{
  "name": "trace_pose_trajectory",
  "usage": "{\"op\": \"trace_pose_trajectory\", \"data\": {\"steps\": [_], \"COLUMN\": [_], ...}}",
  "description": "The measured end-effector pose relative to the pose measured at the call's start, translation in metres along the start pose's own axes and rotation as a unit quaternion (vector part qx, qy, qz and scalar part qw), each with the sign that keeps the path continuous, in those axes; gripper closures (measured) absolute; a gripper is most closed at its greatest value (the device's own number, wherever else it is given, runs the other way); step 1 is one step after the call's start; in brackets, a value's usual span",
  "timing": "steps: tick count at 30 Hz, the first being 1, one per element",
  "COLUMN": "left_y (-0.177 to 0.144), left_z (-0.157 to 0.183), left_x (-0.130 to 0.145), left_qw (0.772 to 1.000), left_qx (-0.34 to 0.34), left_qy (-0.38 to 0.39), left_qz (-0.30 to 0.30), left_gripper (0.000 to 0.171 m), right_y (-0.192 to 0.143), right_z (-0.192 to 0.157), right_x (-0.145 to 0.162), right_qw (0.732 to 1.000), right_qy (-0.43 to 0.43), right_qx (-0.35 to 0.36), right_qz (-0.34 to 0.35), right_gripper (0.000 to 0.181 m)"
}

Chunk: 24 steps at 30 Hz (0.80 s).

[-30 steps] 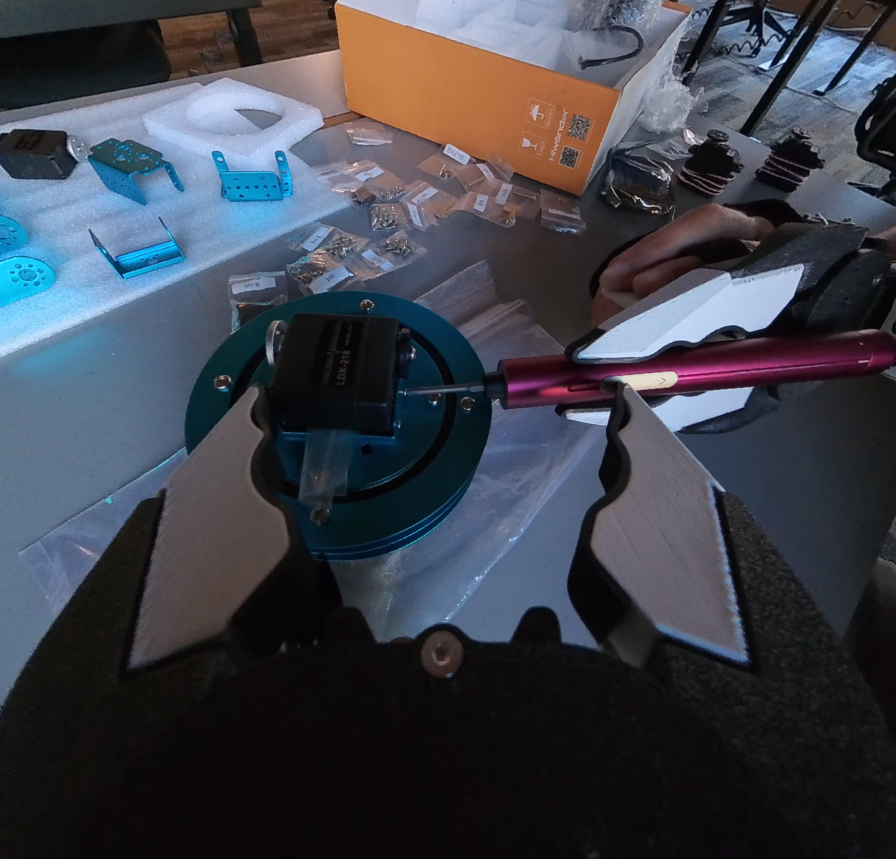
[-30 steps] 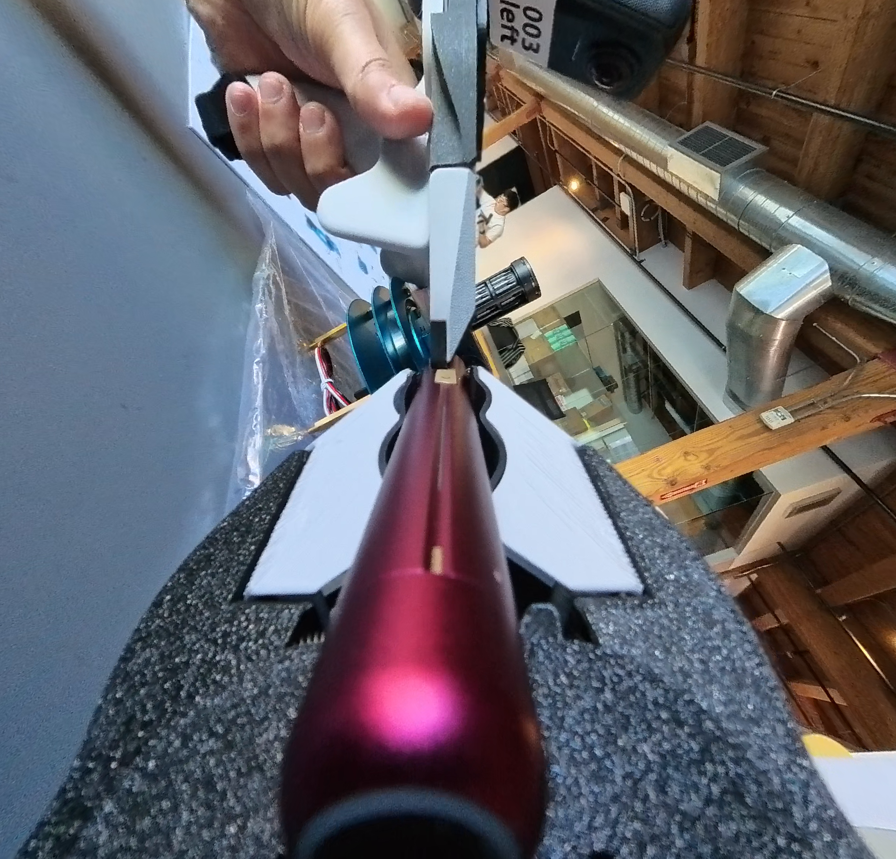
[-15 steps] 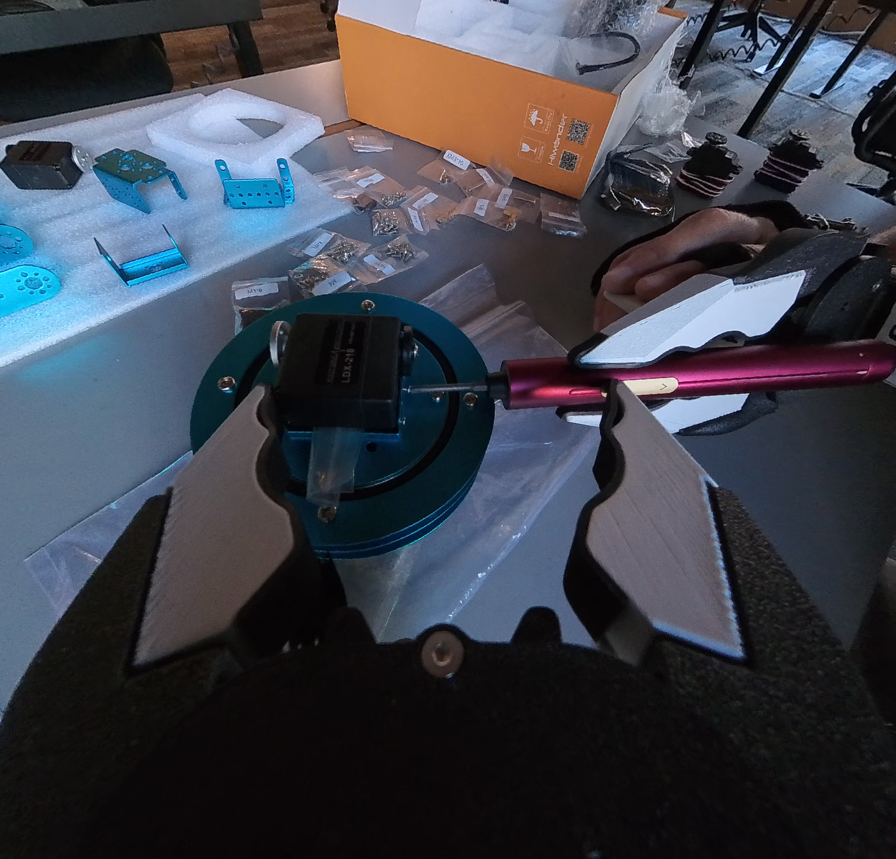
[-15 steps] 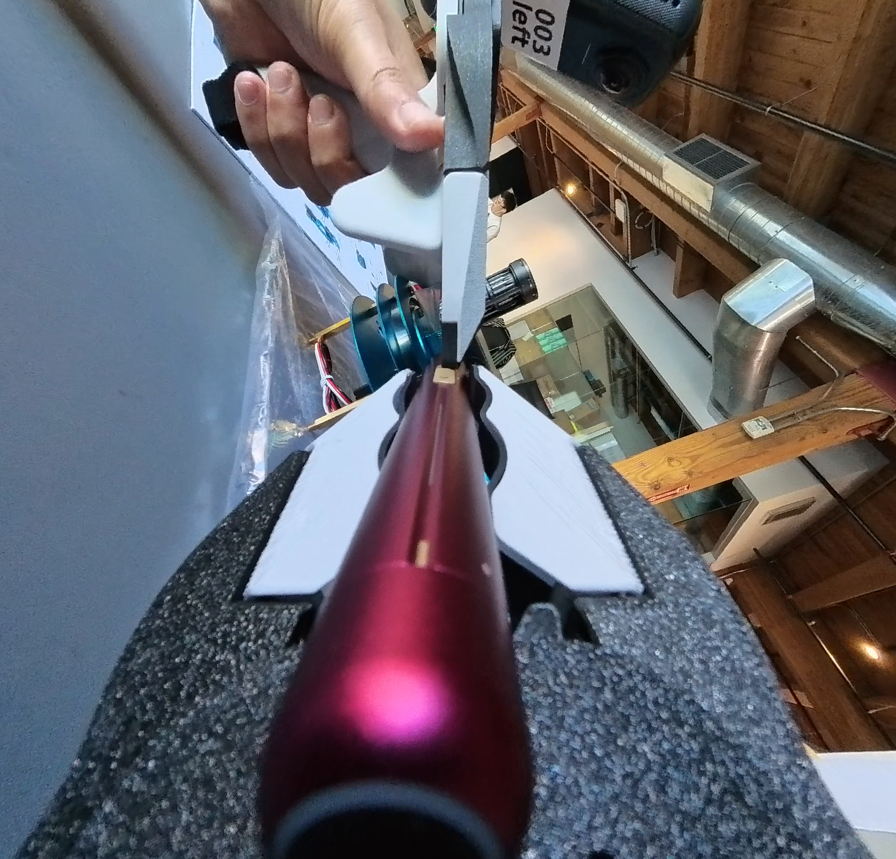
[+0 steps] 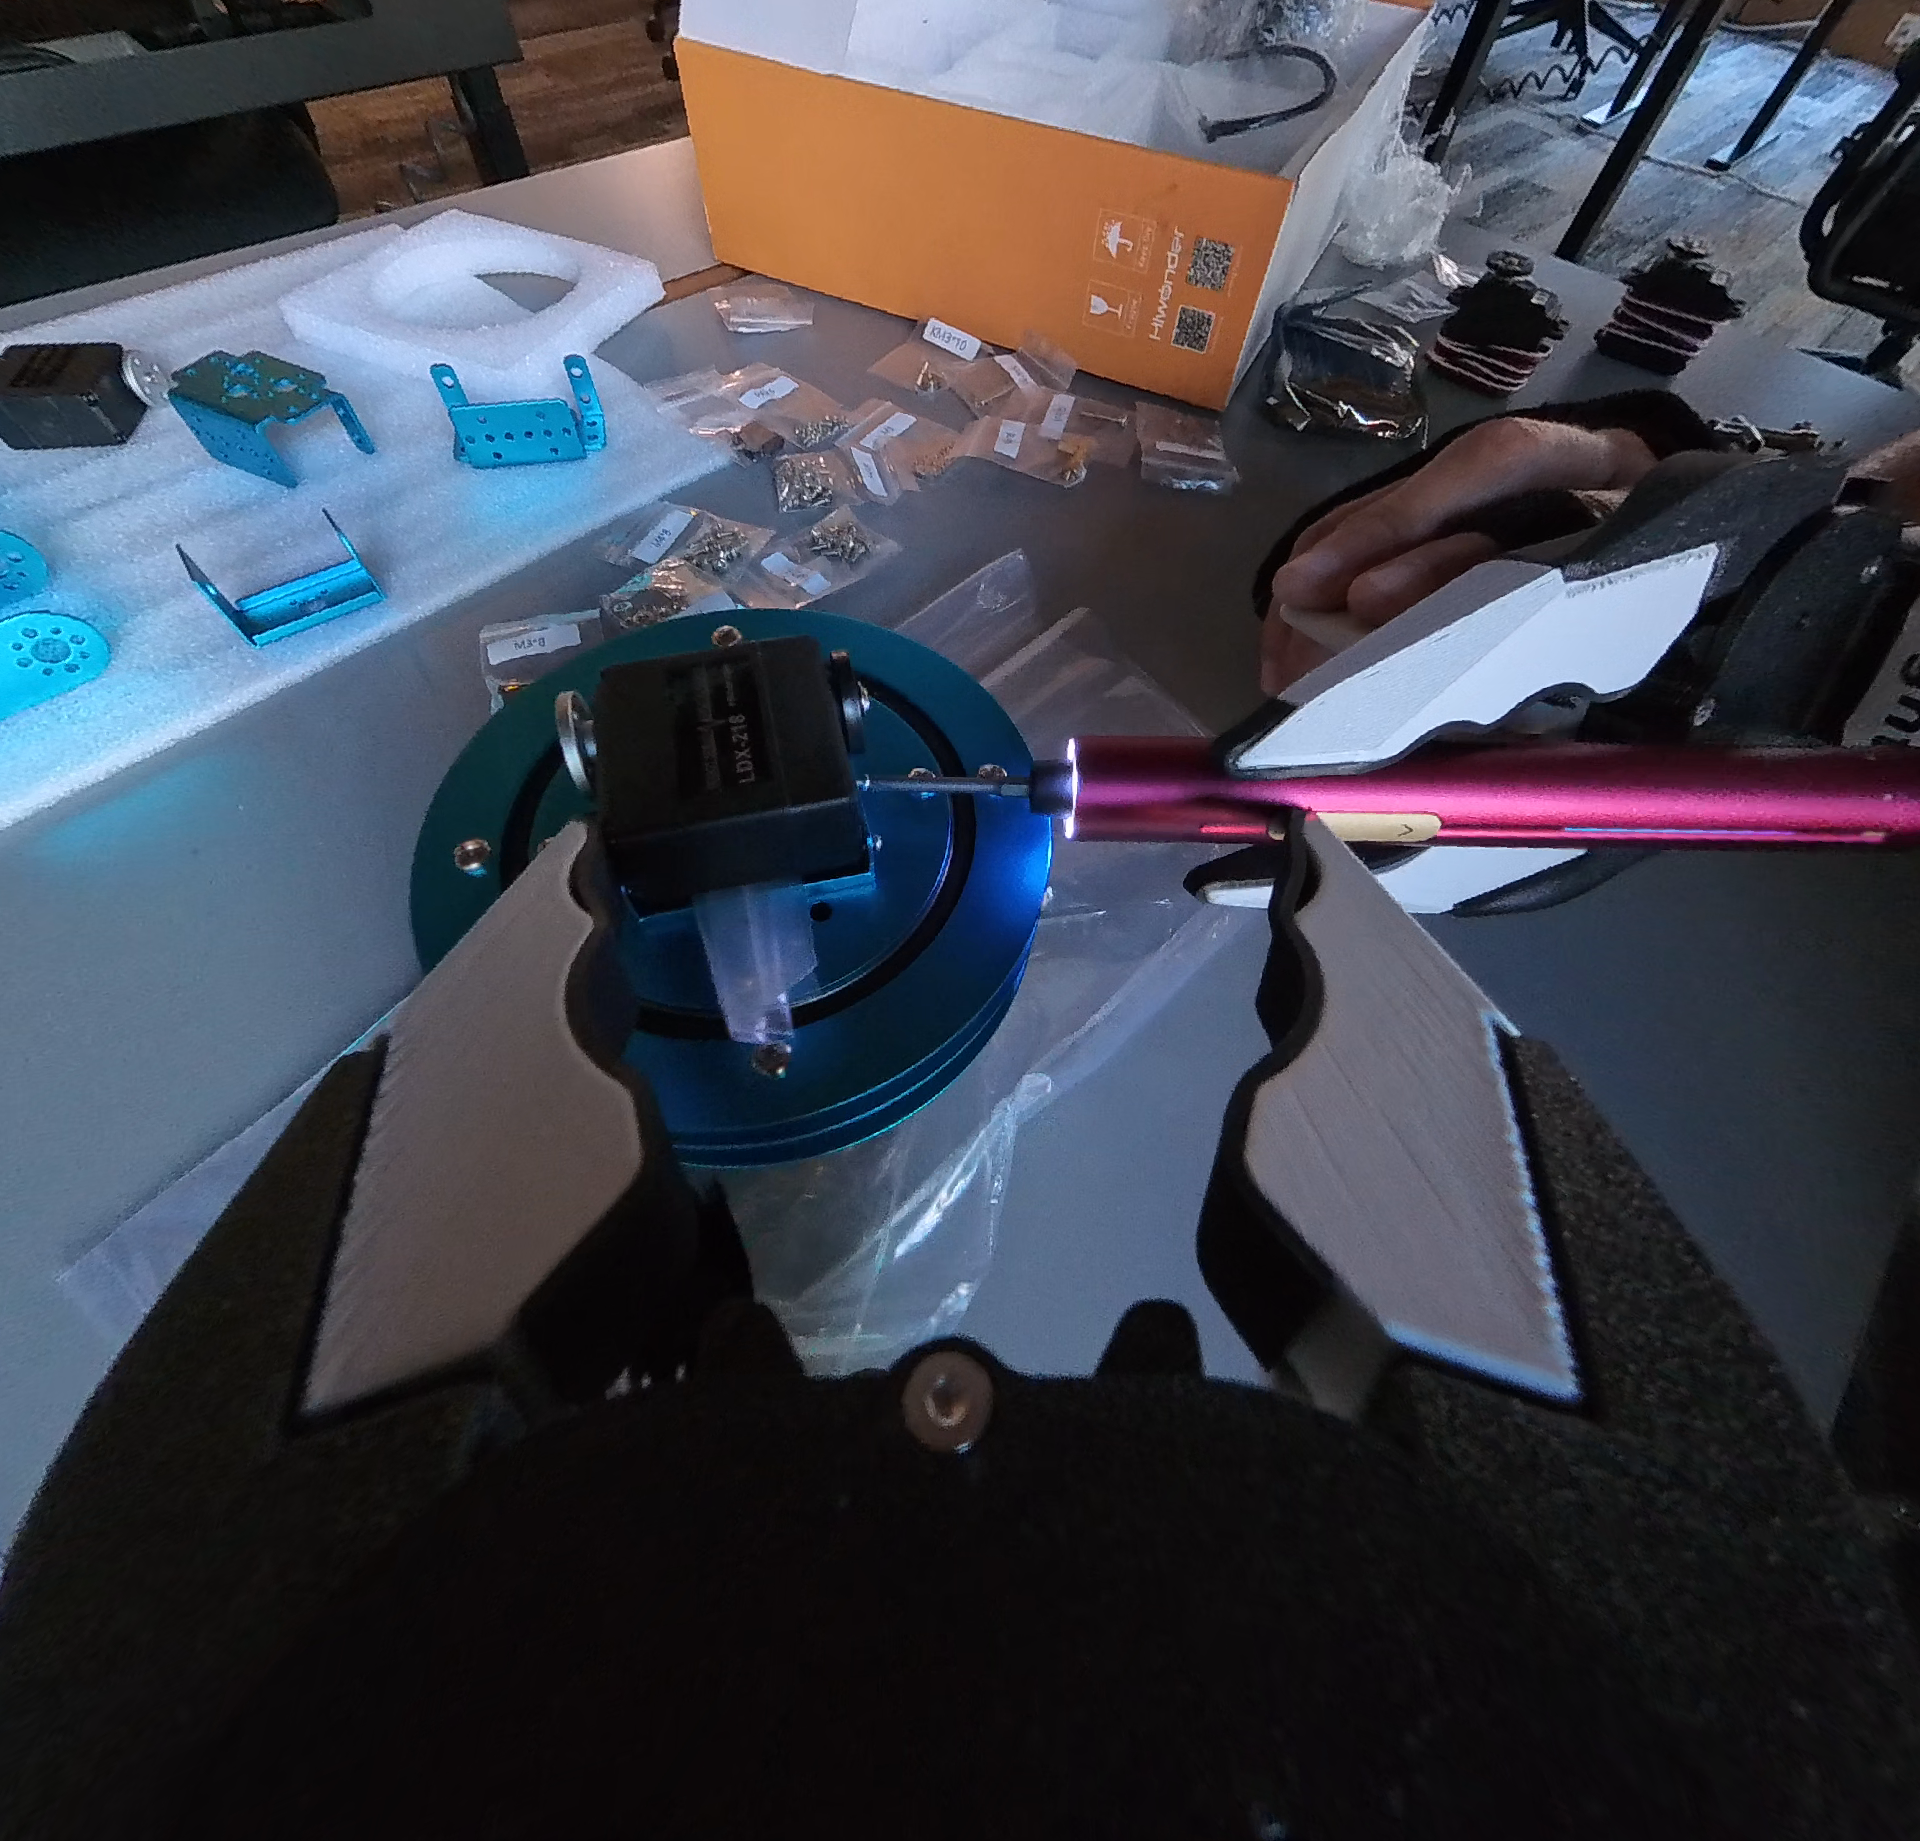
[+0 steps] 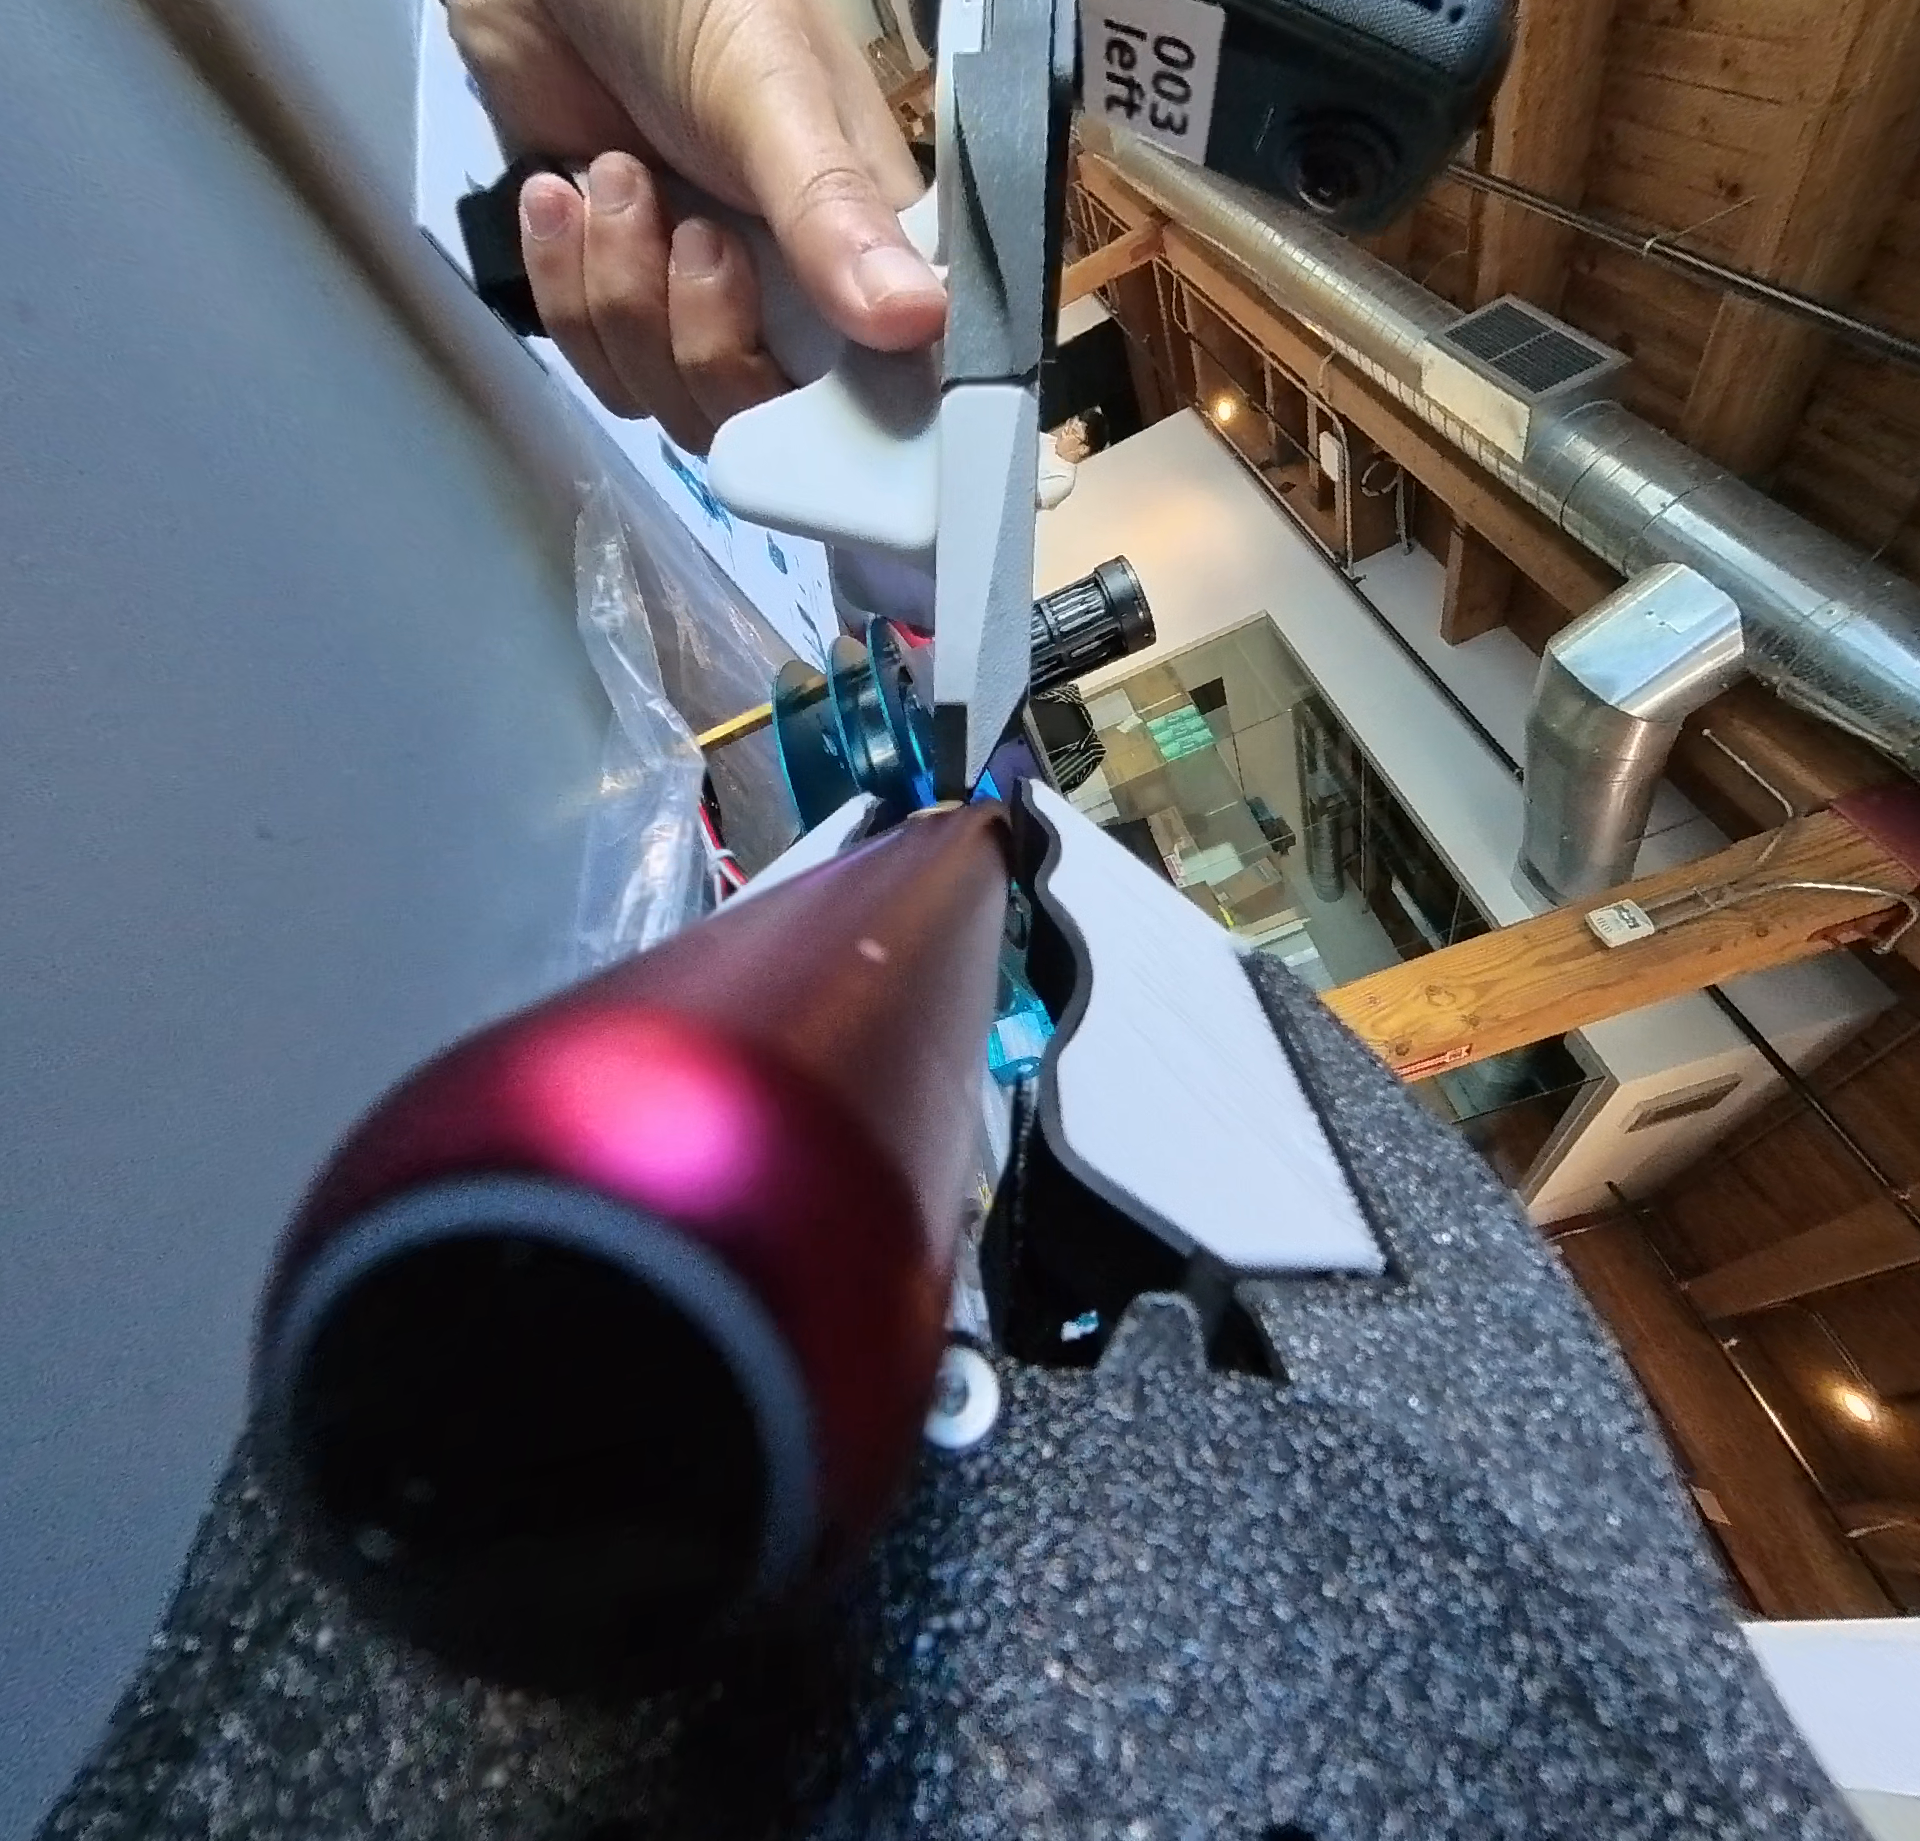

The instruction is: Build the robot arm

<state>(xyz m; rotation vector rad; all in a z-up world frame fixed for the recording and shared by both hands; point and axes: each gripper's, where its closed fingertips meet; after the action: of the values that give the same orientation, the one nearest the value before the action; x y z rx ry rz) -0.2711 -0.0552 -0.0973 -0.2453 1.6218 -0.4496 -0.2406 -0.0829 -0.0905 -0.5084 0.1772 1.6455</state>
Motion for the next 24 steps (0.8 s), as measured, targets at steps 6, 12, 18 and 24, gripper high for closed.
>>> {"op": "trace_pose_trajectory", "data": {"steps": [6, 12, 18, 24], "left_y": [-0.001, -0.002, 0.003, 0.011], "left_z": [-0.003, -0.025, -0.036, -0.054], "left_x": [0.005, 0.012, 0.010, 0.003], "left_qw": [0.999, 0.997, 0.996, 0.995], "left_qx": [0.015, 0.008, 0.032, 0.015], "left_qy": [0.025, 0.057, 0.065, 0.070], "left_qz": [-0.021, -0.041, -0.058, -0.065], "left_gripper": [0.054, 0.085, 0.081, 0.089], "right_y": [-0.002, -0.003, 0.007, 0.013], "right_z": [0.005, 0.012, 0.015, 0.013], "right_x": [0.001, 0.018, 0.024, 0.023], "right_qw": [1.000, 0.998, 0.997, 0.998], "right_qy": [0.019, 0.017, 0.001, -0.057], "right_qx": [-0.005, -0.029, -0.036, -0.007], "right_qz": [0.021, 0.054, 0.074, 0.035], "right_gripper": [0.158, 0.159, 0.158, 0.160]}}
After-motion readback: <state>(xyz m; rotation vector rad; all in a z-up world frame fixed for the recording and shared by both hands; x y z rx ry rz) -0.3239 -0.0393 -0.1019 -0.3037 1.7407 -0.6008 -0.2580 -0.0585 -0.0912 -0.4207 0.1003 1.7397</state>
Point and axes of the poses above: each gripper's, where its closed fingertips meet, y out along the fingers, x out of its underside, z = x × y across the jaws, and after that the axes turned 14 degrees about -x, right-handed
